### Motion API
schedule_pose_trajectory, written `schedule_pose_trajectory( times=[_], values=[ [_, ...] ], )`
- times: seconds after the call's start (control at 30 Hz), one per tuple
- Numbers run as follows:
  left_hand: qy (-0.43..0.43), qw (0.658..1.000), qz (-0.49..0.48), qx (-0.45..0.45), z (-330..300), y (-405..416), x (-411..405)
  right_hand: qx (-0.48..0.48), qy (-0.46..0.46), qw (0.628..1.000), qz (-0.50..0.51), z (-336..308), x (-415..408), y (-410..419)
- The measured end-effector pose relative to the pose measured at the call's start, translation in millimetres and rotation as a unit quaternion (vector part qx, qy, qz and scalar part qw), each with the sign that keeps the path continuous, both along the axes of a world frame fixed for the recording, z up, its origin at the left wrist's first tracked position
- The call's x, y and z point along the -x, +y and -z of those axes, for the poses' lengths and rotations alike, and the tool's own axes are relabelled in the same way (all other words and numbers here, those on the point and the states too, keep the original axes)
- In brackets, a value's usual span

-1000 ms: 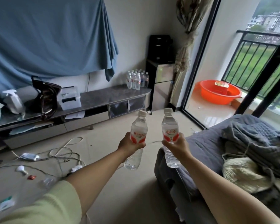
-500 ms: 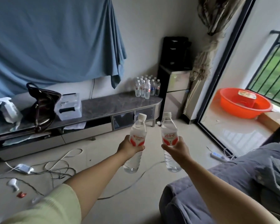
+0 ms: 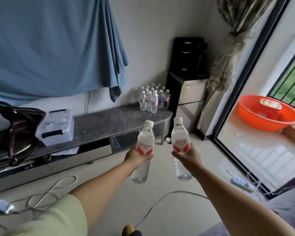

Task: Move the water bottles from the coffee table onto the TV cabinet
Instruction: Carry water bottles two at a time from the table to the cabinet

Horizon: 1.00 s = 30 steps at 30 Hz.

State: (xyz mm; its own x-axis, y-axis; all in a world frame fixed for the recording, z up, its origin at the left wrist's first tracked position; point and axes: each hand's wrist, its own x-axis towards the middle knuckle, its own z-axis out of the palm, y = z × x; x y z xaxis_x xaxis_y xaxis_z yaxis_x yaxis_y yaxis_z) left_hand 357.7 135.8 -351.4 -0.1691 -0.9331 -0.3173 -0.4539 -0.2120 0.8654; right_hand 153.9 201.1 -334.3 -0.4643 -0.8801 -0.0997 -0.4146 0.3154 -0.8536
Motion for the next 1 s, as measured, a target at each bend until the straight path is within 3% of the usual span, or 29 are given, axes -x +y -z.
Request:
schedule_pose_trajectory(
  times=[0.3, 0.67, 1.0],
  values=[
    [0.063, 0.997, 0.035, 0.006, -20, -190, 20, 0.012, -0.034, 0.998, 0.052, -7, 14, -170],
    [0.001, 0.999, 0.003, -0.039, 27, -349, 23, -0.031, -0.046, 0.997, 0.046, 37, 32, -335],
    [0.034, 0.997, -0.048, -0.055, 26, -535, 70, -0.047, -0.054, 0.997, 0.004, 45, 69, -536]
  ],
)
